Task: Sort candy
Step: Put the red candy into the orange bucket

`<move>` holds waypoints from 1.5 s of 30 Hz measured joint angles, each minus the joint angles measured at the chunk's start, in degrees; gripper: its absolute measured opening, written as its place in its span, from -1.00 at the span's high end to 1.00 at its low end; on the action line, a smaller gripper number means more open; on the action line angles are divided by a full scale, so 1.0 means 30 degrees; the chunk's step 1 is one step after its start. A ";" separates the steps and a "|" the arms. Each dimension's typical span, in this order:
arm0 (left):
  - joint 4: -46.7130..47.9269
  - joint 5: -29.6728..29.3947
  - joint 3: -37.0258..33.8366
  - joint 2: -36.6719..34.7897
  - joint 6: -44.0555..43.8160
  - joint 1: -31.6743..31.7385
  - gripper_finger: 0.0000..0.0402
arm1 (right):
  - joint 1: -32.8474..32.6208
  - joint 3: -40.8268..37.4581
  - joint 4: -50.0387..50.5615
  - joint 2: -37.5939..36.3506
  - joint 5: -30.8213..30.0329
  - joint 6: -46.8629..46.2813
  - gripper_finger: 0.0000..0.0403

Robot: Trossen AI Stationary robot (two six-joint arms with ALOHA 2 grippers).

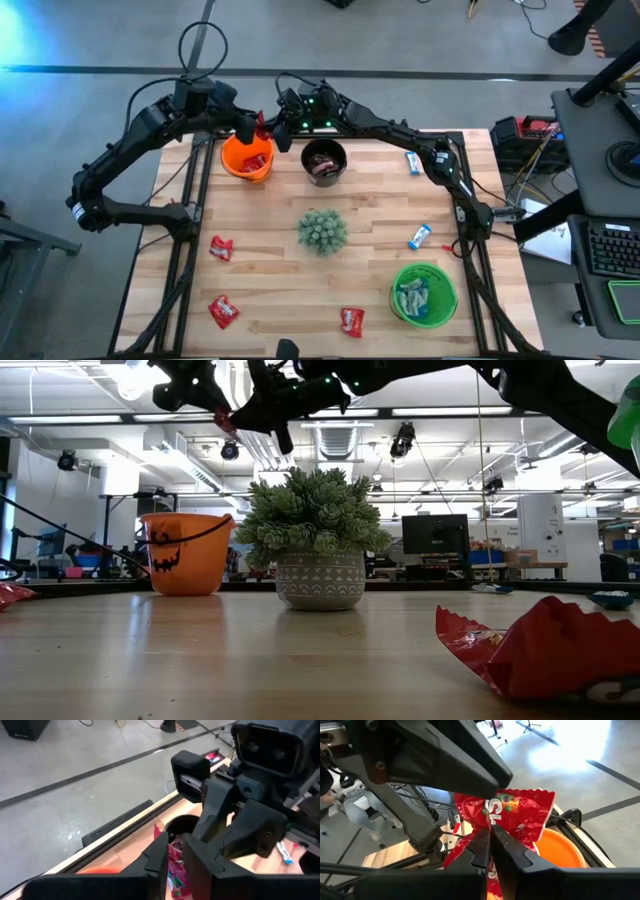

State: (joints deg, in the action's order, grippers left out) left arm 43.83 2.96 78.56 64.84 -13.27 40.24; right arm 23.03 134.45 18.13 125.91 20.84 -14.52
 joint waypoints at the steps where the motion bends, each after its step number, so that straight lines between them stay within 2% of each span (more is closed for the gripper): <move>1: 0.0306 0.0110 0.0172 0.0000 0.0119 0.0033 0.78 | 0.0000 0.0000 -0.0014 0.0000 0.0001 0.0000 0.94; 12: 0.2920 0.0024 0.2009 0.0410 0.0303 0.0184 0.34 | 0.0015 0.0000 -0.0256 0.0000 0.0036 -0.0204 0.94; 17: 0.3999 0.0029 0.2050 0.0786 0.0267 0.0184 0.29 | 0.0000 0.0000 -0.0928 0.0000 0.0036 -0.0541 0.94; 25: 0.3468 0.0039 0.2043 0.1229 0.0475 0.0184 0.29 | -0.0015 0.0000 -0.0945 -0.0022 0.0029 -0.0670 0.94; 31: 0.3489 0.0039 0.2043 0.1524 0.1624 0.0184 0.47 | -0.0022 -0.0007 -0.0845 -0.0021 -0.0029 -0.0670 0.94; 37: 0.3511 0.0046 0.2043 0.1529 0.3461 0.0177 0.91 | -0.0022 -0.0007 -0.0873 -0.0020 0.0125 -0.0670 0.94; 45: 0.3963 -0.0002 0.2007 0.1370 0.5560 0.0177 0.98 | -0.0051 -0.0007 -0.1311 -0.0022 0.0339 -0.0917 0.94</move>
State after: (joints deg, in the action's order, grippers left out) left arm 55.72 2.95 84.58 68.95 3.41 40.77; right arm 22.87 134.43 14.20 125.84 21.86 -17.27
